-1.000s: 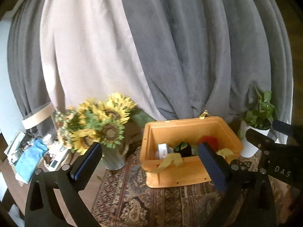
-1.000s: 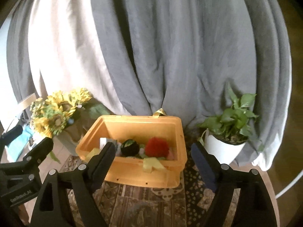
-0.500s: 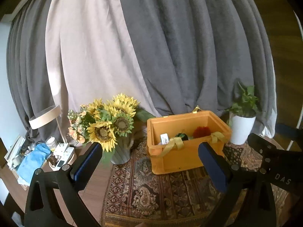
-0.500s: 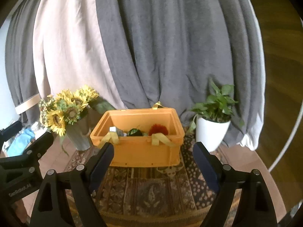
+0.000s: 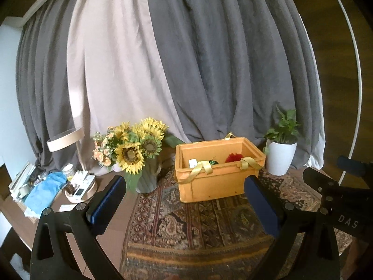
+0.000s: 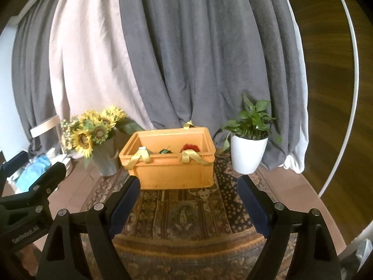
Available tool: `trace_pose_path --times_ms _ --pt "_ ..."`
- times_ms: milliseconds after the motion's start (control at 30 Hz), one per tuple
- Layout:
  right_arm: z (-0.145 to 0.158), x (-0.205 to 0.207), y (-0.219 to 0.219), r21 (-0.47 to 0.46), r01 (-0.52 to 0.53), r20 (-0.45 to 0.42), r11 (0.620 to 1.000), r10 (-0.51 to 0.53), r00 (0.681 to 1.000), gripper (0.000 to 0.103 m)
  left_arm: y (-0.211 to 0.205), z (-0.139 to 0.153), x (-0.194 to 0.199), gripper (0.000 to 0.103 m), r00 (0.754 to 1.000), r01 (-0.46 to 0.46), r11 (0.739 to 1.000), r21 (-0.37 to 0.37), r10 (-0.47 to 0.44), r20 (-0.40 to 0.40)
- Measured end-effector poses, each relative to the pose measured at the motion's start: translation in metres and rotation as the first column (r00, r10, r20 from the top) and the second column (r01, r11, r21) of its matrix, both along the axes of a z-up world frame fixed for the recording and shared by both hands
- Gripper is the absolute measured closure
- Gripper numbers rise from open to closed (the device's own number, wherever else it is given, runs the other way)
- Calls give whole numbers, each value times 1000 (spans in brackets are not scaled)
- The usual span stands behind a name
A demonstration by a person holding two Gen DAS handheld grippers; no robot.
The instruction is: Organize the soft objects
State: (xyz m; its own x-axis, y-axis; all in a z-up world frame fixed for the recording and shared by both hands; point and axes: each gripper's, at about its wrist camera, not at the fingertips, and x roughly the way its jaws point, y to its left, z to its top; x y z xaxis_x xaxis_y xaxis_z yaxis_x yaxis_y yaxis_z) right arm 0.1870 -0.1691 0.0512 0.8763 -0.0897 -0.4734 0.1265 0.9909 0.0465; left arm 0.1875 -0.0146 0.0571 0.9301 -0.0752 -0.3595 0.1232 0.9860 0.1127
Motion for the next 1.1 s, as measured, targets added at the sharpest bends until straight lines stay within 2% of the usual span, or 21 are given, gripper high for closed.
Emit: trace_pose_path --times_ms 300,467,800,1100 --pt "3 -61 -2 -9 -22 12 1000 22 1000 17 -4 0 -63 0 999 -30 1000 -8 30 14" --pt "3 -88 -4 -3 -24 15 1000 24 1000 17 -7 -1 -88 0 1000 -15 1000 -12 15 12" --pt "1 -125 -11 18 -21 14 1000 21 1000 17 -14 0 -120 0 1000 9 1000 -12 -9 18" --pt "1 -141 -13 8 -20 13 1000 20 1000 17 -17 -2 -131 0 1000 10 1000 -7 -9 14"
